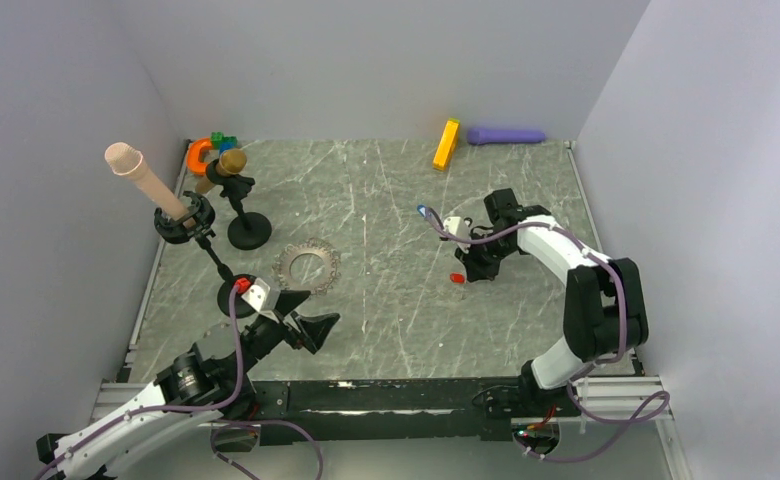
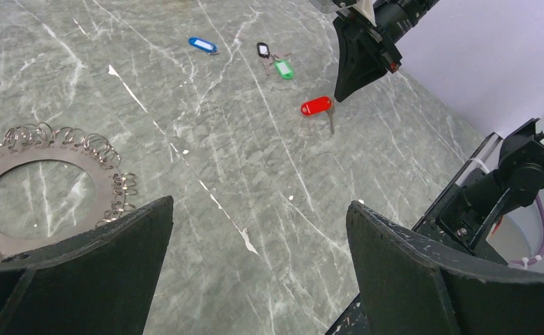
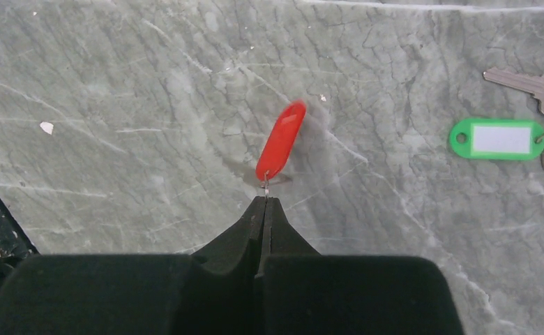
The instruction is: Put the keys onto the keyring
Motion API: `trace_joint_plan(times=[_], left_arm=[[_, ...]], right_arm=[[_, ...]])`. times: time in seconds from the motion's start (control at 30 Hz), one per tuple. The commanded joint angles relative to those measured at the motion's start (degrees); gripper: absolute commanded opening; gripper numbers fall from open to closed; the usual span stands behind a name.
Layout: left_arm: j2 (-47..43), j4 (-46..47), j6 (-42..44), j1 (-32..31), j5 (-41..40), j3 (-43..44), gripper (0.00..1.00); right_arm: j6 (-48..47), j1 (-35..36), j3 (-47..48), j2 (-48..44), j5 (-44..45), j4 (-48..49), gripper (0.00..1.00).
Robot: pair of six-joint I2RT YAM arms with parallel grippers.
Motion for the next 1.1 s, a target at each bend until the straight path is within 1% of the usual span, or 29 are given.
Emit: trace_joint_plan(times=[0.0, 0.43, 0.67, 0.77, 0.87, 0.97, 1.0, 1.07], left_arm=[[-1.25, -0.98, -0.38, -0.21, -1.99, 1.93, 0.98], [-2.25, -2.27, -1.29, -0.23, -2.18, 1.49, 0.98], [-2.21, -2.48, -2.00, -0.21, -3.96, 1.68, 0.98], [-1.70, -3.89, -2.94, -0.22, -6.85, 2.04, 0.99], [-1.88, -6.82, -3.78, -0.21, -11.45, 3.66, 0.99], [-2.26, -8.73, -4.42, -0.26, -18.85, 5.77, 0.99], [-3.71, -9.72, -5.62, -0.22, -22.00, 6.78, 0.99], [-3.63, -11.31, -6.17, -0.26, -25.69, 9.85, 0.99]], right_arm=[[0.35, -0.08, 4.07, 3.13, -0.36, 1.45, 0.00], [4.12, 3.22, 8.85, 8.66, -1.98, 3.29, 0.00], [5.11, 4.93, 11.28, 8.55, -4.20, 2.30, 0.00], [4.64, 4.88, 10.55, 5.04, -5.36, 1.90, 0.00], [4.13, 4.86, 9.04, 1.21, -6.45, 1.36, 0.00], [3.95, 4.60, 7.32, -1.99, -5.90, 0.76, 0.00], [4.01, 4.25, 6.84, -2.86, -5.36, 0.71, 0.00], [3.72, 3.41, 6.48, -4.06, -4.08, -0.25, 0.00]])
